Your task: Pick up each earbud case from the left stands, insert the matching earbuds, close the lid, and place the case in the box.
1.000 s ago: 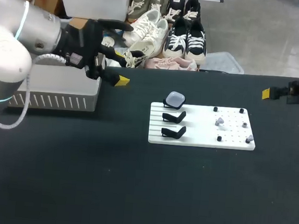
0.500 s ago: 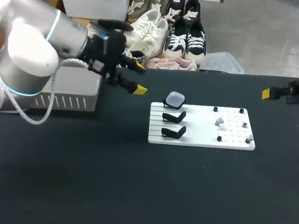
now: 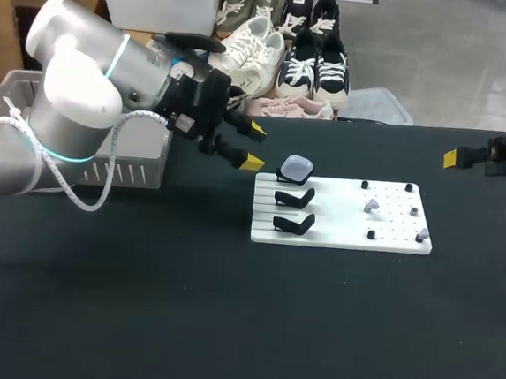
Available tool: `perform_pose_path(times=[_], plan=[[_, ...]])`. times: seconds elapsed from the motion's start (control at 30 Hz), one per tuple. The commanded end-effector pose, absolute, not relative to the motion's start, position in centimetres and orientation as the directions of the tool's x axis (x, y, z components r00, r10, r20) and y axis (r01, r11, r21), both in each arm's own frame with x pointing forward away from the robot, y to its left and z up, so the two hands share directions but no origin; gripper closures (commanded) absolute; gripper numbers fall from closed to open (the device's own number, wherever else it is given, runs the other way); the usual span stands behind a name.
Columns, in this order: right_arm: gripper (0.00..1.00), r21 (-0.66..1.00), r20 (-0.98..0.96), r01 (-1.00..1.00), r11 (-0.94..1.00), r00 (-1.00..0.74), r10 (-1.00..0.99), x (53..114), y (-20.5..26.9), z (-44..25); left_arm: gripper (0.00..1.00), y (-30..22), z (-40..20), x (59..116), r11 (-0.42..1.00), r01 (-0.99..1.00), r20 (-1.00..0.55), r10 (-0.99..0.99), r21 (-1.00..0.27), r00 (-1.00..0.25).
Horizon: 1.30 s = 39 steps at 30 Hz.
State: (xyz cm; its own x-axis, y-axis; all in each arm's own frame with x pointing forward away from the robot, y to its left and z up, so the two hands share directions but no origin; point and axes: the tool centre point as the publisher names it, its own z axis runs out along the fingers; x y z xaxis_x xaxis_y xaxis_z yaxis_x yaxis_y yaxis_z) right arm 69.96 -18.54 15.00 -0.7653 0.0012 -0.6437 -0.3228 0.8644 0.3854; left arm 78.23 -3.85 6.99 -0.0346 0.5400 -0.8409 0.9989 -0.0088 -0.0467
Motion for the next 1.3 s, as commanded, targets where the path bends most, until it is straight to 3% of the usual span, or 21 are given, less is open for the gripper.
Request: perform_pose_path(times=[0.03, 0.57, 1.3], plan=[[0.00, 0.386, -0.643, -0.324, 0.863, -0.766, 0.000, 70.0, -18.6, 15.0, 0.25, -3.9, 5.9, 78.4, -0.070, 0.994, -0.845, 0.534, -0.079, -0.029], [0.00, 0.386, -0.643, -0.324, 0.863, -0.766, 0.000, 70.0, -18.6, 15.0, 0.20, -6.3, 3.8, 79.8, -0.060, 0.998, -0.851, 0.525, -0.015, 0.019], [0.00, 0.386, -0.643, -0.324, 0.863, -0.766, 0.000, 70.0, -18.6, 15.0, 0.47, -7.9, 2.5, 80.3, -0.077, 0.997, -0.857, 0.514, -0.009, 0.032]])
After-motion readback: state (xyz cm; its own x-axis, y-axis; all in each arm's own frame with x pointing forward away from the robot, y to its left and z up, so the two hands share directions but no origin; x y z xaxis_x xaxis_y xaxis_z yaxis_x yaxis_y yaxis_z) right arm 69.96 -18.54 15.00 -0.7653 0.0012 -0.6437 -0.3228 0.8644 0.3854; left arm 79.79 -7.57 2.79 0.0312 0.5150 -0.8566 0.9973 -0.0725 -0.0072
